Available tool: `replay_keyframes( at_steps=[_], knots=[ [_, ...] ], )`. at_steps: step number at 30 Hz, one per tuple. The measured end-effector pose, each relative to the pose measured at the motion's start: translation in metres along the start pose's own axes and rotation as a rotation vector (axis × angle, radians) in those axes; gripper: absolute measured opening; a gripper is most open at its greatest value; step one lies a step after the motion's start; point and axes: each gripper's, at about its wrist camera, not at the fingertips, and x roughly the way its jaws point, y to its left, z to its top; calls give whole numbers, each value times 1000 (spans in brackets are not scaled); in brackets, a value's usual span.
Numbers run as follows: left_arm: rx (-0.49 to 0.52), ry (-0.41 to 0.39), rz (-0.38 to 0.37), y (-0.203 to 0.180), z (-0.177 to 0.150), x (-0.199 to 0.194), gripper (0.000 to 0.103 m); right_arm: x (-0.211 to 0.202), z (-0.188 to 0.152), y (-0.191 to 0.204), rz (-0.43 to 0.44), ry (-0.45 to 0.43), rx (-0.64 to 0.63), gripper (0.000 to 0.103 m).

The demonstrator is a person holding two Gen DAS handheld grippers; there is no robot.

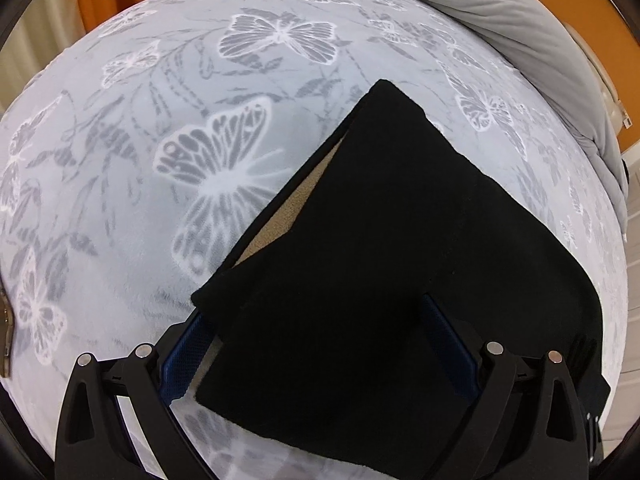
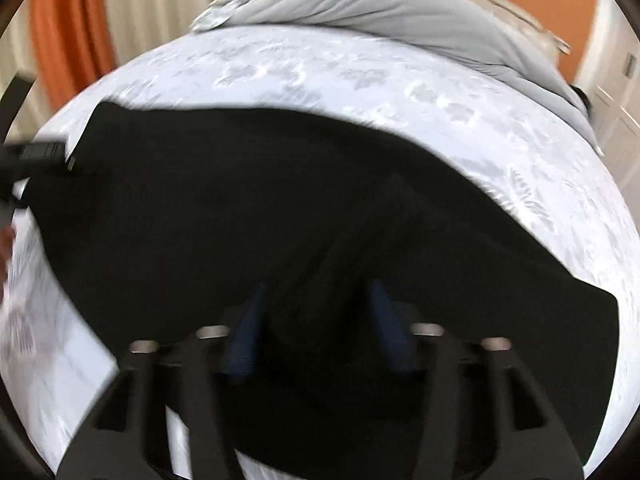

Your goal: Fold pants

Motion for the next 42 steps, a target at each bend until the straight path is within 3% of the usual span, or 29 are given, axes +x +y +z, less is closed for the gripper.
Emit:
replay_keyframes(
  at_steps=[2, 4, 5, 7, 9, 10, 11, 12, 14, 16, 18, 20, 23, 25, 26, 28, 29, 30, 31, 33, 35, 38, 42],
  knots=[
    [7, -3, 6, -2, 1, 1, 96, -16, 10, -6, 55, -46, 72, 22],
    [10, -6, 8, -3, 0, 2, 96, -24, 12, 3, 105, -64, 37, 22],
    [6, -7, 8, -3, 0, 2, 96, -16, 9, 14, 129, -28, -8, 22],
    [7, -14, 10, -6, 0, 4, 97, 4, 1, 20, 117, 29, -38, 31],
    [4, -24, 7, -8, 0, 5, 96, -1, 5, 20, 121, -8, -35, 48],
    [1, -27, 5, -10, -1, 5, 96, -12, 11, 17, 131, -31, -26, 67],
    [-1, -30, 1, -10, -1, 4, 89, -28, 14, 11, 115, -92, -12, 89],
    [-8, -37, -7, -12, -1, 1, 81, -42, 17, 3, 82, -151, 5, 95],
    [-20, -30, -35, -13, 0, -2, 69, -61, 17, -16, 39, -208, 38, 96],
    [-31, -20, -54, -15, 0, -2, 55, -68, 16, -41, 2, -211, 105, 96],
    [-51, -3, -121, -18, 0, -1, 24, -67, 11, -66, -25, -182, 186, 96],
    [-66, -9, -127, -23, 0, -3, 21, -72, 1, -91, -38, -146, 276, 96],
    [-23, -84, -109, -45, -1, -18, 20, -81, -11, -130, -40, -138, 375, 96],
    [13, -136, -175, -68, -4, -41, 19, -93, -18, -144, -61, -157, 396, 96],
    [57, -168, -241, -88, -12, -62, 20, -98, -21, -151, -70, -163, 407, 96],
    [190, -210, -411, -133, -38, -101, 38, -107, -30, -169, -82, -173, 436, 96],
    [252, -207, -467, -150, -50, -111, 73, -109, -35, -176, -89, -168, 448, 96],
    [307, -209, -491, -165, -62, -117, 97, -109, -37, -183, -96, -158, 459, 96],
    [347, -235, -479, -177, -72, -122, 97, -108, -40, -189, -96, -147, 474, 96],
    [384, -324, -386, -183, -89, -130, 95, -106, -43, -196, -67, -135, 499, 96],
    [391, -348, -409, -172, -89, -138, 95, -104, -44, -198, -4, -128, 524, 96],
    [286, -387, -408, -135, -74, -151, 98, -93, -36, -189, 148, -126, 537, 96],
    [159, -362, -304, -96, -50, -139, 98, -61, -19, -156, 363, -71, 545, 96]
  ],
)
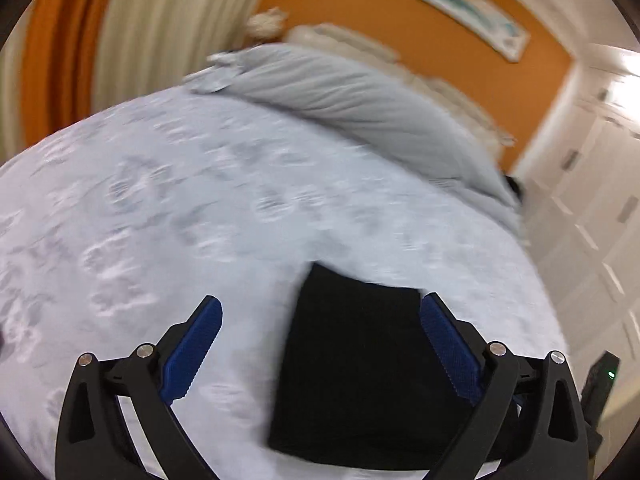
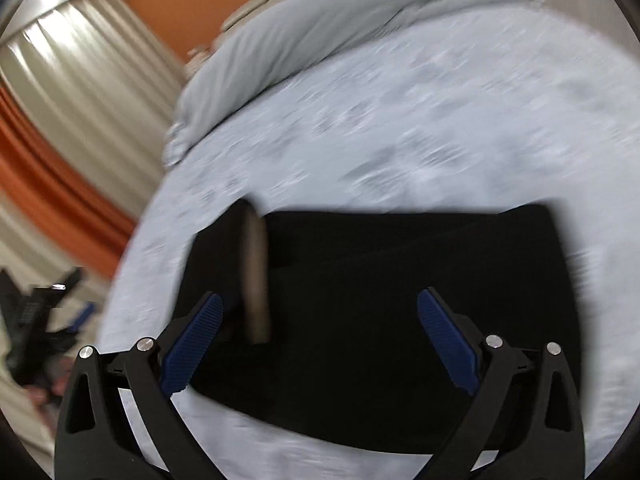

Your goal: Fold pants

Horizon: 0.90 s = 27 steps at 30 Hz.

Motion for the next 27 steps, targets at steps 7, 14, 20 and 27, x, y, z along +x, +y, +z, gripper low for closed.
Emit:
replay_keyframes(
  at_steps=[7, 14, 20, 27],
  knots=[
    [151, 46, 178, 8, -12, 12, 98, 84, -20, 59, 8, 150, -87, 96],
    [300, 79, 256, 19, -28, 18, 98, 90, -36, 87, -34, 92, -242, 41],
    [272, 96, 281, 24, -28, 20, 98, 62, -25, 101, 44, 19, -237, 30],
    [265, 94, 273, 2, -31, 25, 98, -9, -3, 99, 75, -123, -264, 11]
  ],
)
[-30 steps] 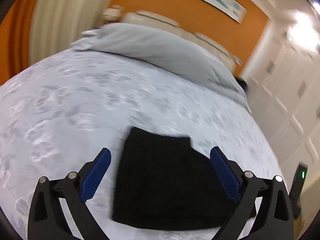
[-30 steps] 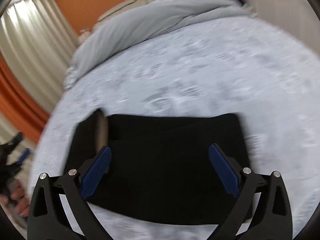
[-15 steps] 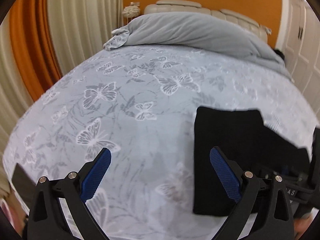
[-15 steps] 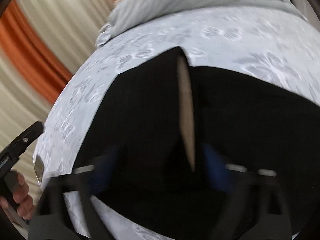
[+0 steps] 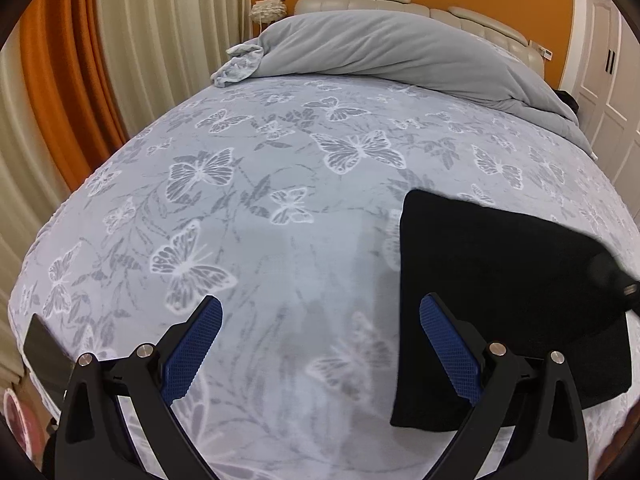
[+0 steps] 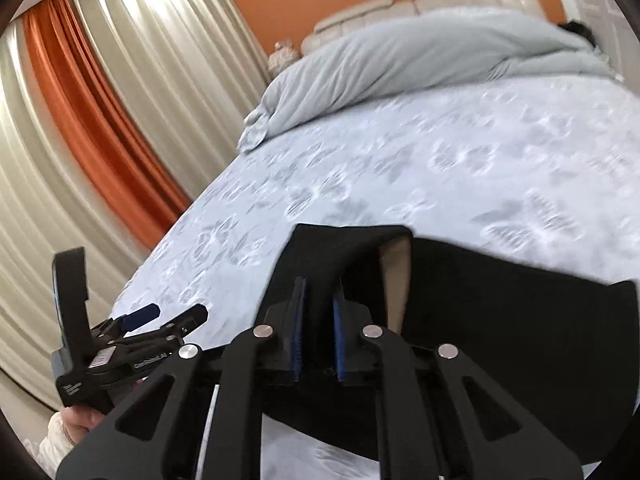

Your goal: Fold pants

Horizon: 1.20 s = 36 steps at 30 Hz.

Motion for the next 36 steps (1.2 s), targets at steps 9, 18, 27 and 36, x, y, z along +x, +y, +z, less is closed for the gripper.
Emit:
replay_keyframes(
  at_steps=[9, 18, 27, 36],
  knots=[
    [35, -2, -16, -45, 1, 3, 98, -2, -15, -65, -53, 118, 163, 94],
    [0, 37, -8, -22, 0, 11, 98, 94, -43, -61, 202, 352, 329, 63],
    [-122, 44, -19, 28, 4, 8, 98, 15, 5, 13, 211, 66, 49, 23],
    [-121, 76, -275, -19, 2, -1, 98, -119, -2, -94, -133, -60, 67, 17]
  ],
)
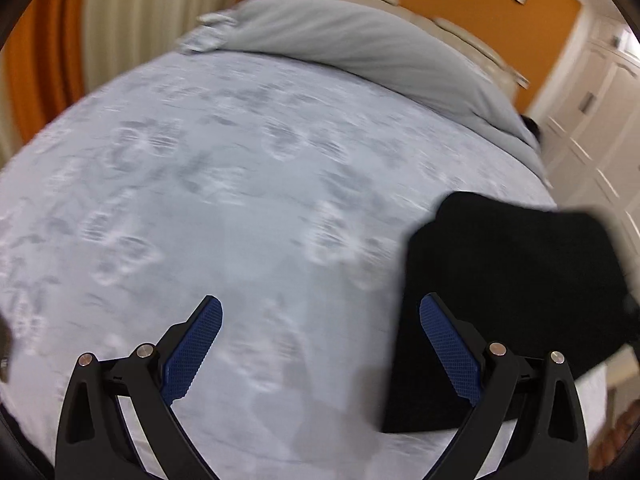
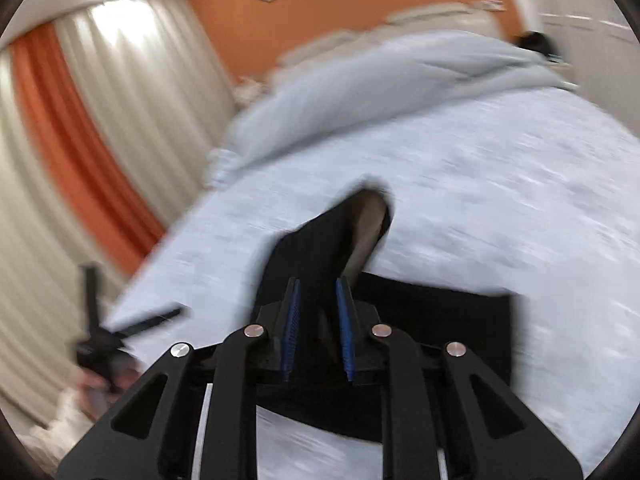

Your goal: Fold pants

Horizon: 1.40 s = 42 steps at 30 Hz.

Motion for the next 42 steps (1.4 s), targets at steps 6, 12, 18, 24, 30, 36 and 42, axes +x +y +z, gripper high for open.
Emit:
replay_keyframes(
  at_steps=[6, 12, 18, 24, 30, 36, 42],
  knots=[
    [75, 156, -96, -52, -22, 42, 98, 17, -41, -100, -255, 197, 145, 22],
    [35, 153, -89, -62, -25, 59, 98, 37, -30, -91, -7, 144, 228, 88],
    [24, 162, -88, -51, -24, 59, 98, 127, -25, -50, 50, 319, 165, 75],
    [34, 145, -80, -41, -18, 54, 98, 118, -13, 11, 52, 219, 37, 15],
    [-68, 145, -142, -27, -11, 44, 98, 22, 5, 22, -86, -4, -122, 16],
    [-27, 216, -161, -47, -26, 62, 98, 74, -45, -81, -170, 290, 178, 28],
    [12, 276, -188, -72, -45, 84, 98, 30, -24, -84, -273, 102, 152, 88]
  ],
)
